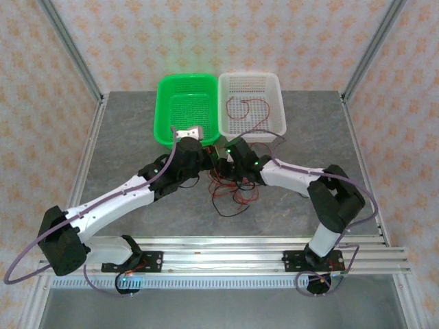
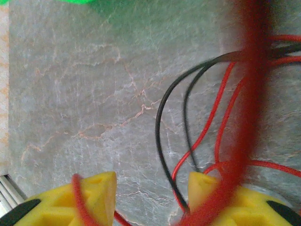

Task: Untangle the cables

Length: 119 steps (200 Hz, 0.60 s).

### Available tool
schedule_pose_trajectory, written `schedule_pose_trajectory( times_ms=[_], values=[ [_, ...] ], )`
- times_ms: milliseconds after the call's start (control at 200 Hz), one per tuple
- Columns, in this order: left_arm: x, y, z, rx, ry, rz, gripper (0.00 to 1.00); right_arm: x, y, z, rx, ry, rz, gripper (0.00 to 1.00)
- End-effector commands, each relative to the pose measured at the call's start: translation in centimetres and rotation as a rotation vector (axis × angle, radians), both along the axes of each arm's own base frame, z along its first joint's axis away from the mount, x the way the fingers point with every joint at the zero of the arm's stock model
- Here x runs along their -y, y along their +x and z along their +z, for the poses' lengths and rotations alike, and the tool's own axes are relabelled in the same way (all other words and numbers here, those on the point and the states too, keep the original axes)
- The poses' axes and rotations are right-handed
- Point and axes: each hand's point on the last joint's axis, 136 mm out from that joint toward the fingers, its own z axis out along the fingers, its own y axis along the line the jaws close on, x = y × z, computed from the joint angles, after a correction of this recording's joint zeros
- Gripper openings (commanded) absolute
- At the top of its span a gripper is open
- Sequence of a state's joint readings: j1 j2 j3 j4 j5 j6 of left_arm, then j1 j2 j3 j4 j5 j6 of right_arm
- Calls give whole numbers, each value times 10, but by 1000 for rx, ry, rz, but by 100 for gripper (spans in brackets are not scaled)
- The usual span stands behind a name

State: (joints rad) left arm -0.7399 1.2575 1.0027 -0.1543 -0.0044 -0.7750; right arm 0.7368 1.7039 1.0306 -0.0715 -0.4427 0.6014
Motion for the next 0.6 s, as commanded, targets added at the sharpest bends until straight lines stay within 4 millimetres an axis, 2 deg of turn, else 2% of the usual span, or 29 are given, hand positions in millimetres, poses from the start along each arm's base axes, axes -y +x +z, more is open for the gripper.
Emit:
schedule_pose_trajectory(
  times_ms=[0,290,591],
  values=[
    [-5,-3,36,67,18,-9,0,-8,9,3,22,21,-29,42],
    [-11,-1,111,192,22,-1,0,20,-1,-48,-23,-109,-76,39],
    [-28,-1,197,345,38,43,0,46,-20,-74,-50,-166,-107,39]
  ],
)
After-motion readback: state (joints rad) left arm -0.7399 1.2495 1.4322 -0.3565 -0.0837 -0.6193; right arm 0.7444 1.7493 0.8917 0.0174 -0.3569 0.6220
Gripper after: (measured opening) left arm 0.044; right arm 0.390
